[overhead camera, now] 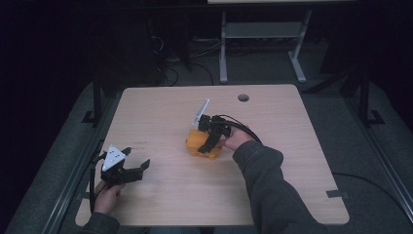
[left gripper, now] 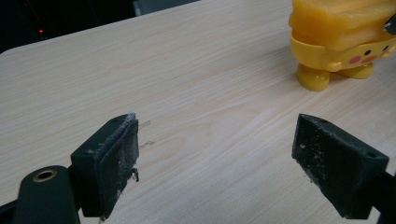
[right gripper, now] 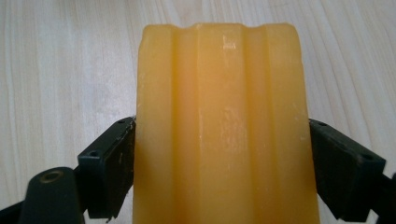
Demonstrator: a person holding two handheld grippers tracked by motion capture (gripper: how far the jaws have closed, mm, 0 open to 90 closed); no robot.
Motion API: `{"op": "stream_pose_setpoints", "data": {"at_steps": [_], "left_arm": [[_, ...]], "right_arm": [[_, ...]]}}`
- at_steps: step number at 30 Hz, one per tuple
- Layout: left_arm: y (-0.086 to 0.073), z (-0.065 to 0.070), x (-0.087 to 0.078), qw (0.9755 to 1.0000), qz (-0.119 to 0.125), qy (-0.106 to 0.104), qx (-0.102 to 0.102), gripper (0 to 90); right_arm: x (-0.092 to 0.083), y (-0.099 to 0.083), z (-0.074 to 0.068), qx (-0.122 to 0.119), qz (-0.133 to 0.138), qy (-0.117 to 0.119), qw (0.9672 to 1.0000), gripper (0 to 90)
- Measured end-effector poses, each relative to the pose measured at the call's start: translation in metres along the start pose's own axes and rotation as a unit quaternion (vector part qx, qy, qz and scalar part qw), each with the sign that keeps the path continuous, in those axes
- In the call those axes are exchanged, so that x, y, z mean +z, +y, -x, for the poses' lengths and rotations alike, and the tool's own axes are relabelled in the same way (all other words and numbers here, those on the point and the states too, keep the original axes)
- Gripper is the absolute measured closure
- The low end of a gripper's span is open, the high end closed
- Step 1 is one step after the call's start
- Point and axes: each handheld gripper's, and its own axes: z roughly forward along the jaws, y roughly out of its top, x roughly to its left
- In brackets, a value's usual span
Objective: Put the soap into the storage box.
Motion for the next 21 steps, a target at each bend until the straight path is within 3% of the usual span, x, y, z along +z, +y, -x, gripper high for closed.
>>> {"op": "stream_pose_setpoints", "data": {"at_steps": [21], "left_arm": [[0.000, 0.000, 0.000, 1.0000, -0.003, -0.001, 0.002, 14.0]], "right_arm": [[-0.030, -0.015, -0.001, 0.009, 0.045, -0.016, 0.9988, 16.2]]}}
